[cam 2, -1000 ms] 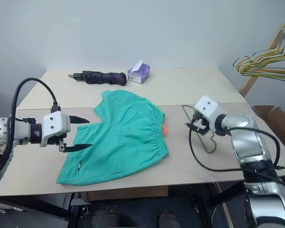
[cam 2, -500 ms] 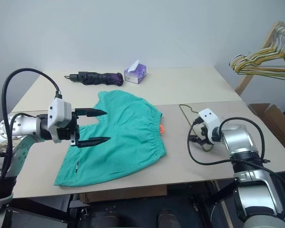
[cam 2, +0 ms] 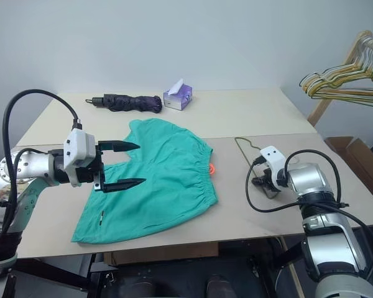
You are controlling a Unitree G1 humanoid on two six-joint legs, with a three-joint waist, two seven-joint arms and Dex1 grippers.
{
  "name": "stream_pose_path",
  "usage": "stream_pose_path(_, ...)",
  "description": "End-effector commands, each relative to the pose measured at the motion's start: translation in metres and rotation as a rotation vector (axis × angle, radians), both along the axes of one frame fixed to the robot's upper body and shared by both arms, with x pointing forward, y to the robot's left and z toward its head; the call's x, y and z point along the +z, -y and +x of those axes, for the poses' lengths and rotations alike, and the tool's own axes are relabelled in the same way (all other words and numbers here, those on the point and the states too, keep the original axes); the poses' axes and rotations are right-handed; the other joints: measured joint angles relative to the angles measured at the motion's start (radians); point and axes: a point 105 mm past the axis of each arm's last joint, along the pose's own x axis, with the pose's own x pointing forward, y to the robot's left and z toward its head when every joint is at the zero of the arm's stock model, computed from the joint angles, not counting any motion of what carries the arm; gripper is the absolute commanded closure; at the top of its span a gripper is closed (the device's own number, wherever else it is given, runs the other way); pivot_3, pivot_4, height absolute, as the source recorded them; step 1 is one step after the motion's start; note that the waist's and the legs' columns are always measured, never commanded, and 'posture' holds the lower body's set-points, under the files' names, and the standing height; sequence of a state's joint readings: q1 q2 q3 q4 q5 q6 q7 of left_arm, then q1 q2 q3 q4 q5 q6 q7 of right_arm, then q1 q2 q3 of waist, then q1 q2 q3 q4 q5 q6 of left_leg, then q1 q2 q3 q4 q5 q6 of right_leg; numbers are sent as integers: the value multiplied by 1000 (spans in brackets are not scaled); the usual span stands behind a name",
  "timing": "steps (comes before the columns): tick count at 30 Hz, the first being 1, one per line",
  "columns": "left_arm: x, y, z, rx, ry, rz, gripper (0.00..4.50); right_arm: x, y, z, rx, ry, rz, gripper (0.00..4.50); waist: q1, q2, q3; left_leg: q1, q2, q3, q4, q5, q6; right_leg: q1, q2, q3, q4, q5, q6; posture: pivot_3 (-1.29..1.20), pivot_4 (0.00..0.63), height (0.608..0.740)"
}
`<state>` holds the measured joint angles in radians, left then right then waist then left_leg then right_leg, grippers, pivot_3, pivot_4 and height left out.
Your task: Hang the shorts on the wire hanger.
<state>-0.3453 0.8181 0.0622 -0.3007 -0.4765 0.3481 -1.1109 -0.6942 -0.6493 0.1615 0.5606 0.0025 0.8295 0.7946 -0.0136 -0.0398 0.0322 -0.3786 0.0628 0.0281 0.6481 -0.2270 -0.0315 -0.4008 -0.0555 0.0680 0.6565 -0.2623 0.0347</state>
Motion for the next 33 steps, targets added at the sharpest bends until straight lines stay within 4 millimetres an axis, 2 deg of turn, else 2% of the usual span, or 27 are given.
stream_pose_path(1,16,2,-4,-4,69,-18,0,-13,-3,-5,-2,-48,-8,3647,1,-1,-1,0,0,0,0,0,0,0,0,0,0,0,0,102,0,740)
stream_pose_path(3,17,2,-5,-4,69,-23,0,-14,-5,-5,-5,-50,-3,4361,1,-3,-2,0,0,0,0,0,0,0,0,0,0,0,0,104,0,740)
stream_pose_path(4,16,2,-5,-4,68,-21,0,-14,-5,-5,-3,-50,-6,4476,0,-4,-2,1,0,0,0,0,0,1,0,0,0,0,0,103,0,740)
stream_pose_path(13,16,4,-3,0,61,-46,0,-4,-8,0,-9,19,-34,4476,-1,-4,-3,8,0,0,-2,0,0,8,0,-1,-2,0,0,91,0,740)
stream_pose_path(20,14,4,2,7,55,-55,0,27,-17,6,-6,179,-34,4476,-2,-2,-1,7,0,0,-3,0,0,7,0,0,-3,0,0,79,0,740)
stream_pose_path(23,15,3,10,51,62,-80,0,49,-24,8,-14,260,-16,4476,0,-1,0,6,0,0,-3,0,0,6,0,0,-2,0,0,75,0,740)
stream_pose_path(29,16,-4,38,247,-57,-205,0,83,-39,11,12,415,3,4476,1,-1,0,5,0,0,-3,0,0,6,0,-1,-3,0,1,58,0,740)
stream_pose_path(33,26,-1,46,292,-203,-414,0,109,-57,8,129,618,-44,4476,0,-1,0,4,0,-1,-3,0,0,5,0,-1,-3,-1,1,45,0,740)
